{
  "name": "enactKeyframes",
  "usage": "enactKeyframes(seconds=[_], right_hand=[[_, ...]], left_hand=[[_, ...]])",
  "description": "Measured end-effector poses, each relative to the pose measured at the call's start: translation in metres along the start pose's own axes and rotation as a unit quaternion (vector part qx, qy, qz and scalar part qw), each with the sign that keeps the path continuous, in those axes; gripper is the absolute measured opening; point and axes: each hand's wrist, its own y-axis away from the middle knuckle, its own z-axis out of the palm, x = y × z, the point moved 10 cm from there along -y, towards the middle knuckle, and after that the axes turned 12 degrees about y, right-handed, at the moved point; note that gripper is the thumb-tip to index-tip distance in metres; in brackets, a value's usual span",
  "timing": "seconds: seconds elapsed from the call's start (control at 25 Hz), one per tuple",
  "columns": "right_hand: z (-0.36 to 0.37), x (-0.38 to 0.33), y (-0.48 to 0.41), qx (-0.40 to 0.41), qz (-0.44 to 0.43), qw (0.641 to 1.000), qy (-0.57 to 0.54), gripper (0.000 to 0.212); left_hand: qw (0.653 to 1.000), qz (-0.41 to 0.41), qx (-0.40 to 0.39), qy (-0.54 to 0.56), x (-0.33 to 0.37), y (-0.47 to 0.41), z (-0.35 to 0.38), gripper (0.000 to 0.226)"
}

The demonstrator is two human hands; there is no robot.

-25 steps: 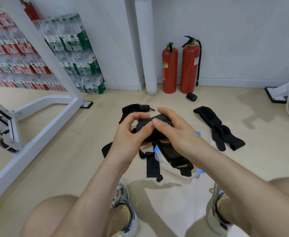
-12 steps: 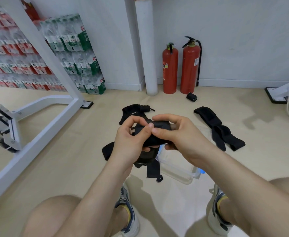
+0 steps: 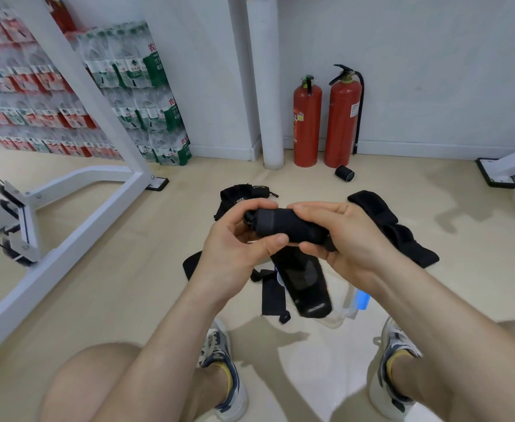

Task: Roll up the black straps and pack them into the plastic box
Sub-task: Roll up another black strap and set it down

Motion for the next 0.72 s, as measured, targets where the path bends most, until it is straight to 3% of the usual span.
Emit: enactKeyframes(seconds=[0.12, 0.24, 0.36, 0.6, 0.72], right_hand=[[0.004, -0.003, 0.001, -0.029, -0.009, 1.0, 0.004, 0.028], [0.013, -0.005, 0.003, -0.052, -0.034, 0.995, 0.081, 0.039], [0.014, -0.005, 0.002, -0.038, -0.062, 0.984, 0.164, 0.032], [0.017, -0.001, 0.0, -0.014, -0.067, 0.997, 0.038, 0.021], [0.007, -0.005, 0.001, 0.05, -0.099, 0.994, 0.019, 0.045]], left_hand=[[0.999, -0.004, 0.047, -0.017, -0.003, -0.003, -0.006, 0.04], [0.995, -0.039, 0.089, 0.001, -0.01, -0.006, -0.019, 0.038], [0.991, -0.066, 0.105, 0.04, -0.015, -0.005, -0.019, 0.036], [0.981, -0.113, 0.119, 0.106, -0.028, 0.001, -0.006, 0.029], [0.979, -0.159, 0.125, 0.035, -0.041, 0.008, -0.002, 0.035]])
